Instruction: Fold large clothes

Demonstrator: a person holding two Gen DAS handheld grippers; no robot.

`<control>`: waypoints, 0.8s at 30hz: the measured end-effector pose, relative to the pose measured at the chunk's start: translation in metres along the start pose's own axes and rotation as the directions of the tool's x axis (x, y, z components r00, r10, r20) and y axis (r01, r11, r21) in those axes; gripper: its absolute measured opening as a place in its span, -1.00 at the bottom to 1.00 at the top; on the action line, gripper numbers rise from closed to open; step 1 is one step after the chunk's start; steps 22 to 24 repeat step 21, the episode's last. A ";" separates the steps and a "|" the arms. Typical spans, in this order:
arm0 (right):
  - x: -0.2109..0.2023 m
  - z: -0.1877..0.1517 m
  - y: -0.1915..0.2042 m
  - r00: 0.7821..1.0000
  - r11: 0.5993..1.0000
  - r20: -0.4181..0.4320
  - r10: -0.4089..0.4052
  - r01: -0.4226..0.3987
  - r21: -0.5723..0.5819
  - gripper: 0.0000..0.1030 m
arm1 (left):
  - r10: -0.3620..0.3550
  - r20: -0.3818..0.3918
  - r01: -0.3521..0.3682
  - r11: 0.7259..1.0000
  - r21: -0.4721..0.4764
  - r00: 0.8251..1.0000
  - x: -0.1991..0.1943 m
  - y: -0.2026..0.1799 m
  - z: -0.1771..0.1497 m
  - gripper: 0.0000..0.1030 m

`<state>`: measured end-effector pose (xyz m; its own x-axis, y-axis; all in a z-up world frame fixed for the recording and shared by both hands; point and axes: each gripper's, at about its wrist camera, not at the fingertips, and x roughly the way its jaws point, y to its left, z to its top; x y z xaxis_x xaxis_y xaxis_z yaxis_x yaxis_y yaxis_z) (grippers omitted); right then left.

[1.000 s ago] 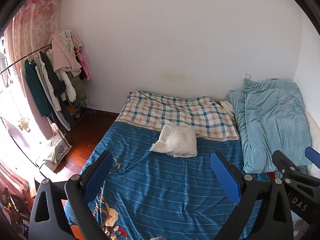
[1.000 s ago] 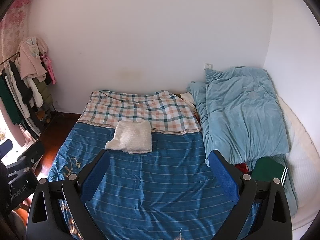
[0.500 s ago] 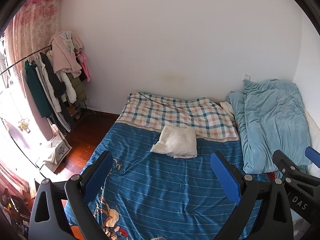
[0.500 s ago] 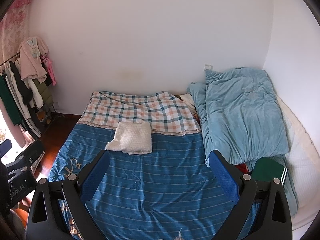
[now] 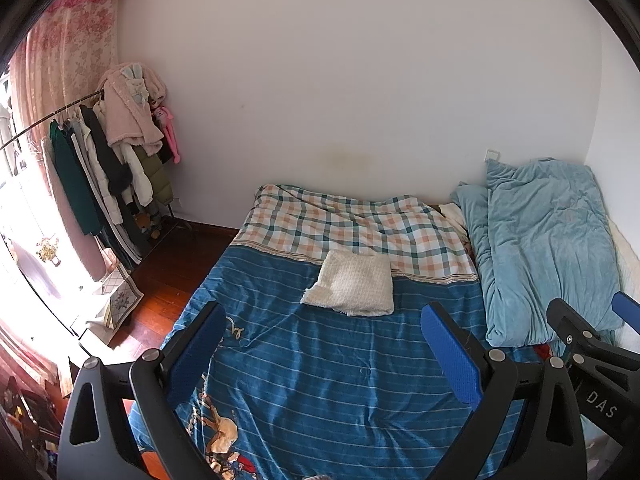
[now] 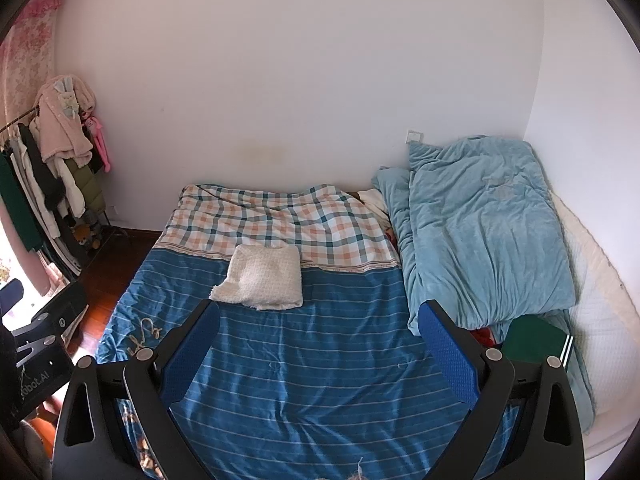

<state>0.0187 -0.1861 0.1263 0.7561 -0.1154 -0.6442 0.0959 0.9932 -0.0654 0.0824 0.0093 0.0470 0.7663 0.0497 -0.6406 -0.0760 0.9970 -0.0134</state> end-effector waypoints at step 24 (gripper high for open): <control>-0.001 -0.001 0.000 1.000 1.000 0.005 -0.005 0.005 -0.002 0.95 | 0.001 0.008 -0.001 1.000 0.002 1.000 -0.006 0.003 0.000 0.94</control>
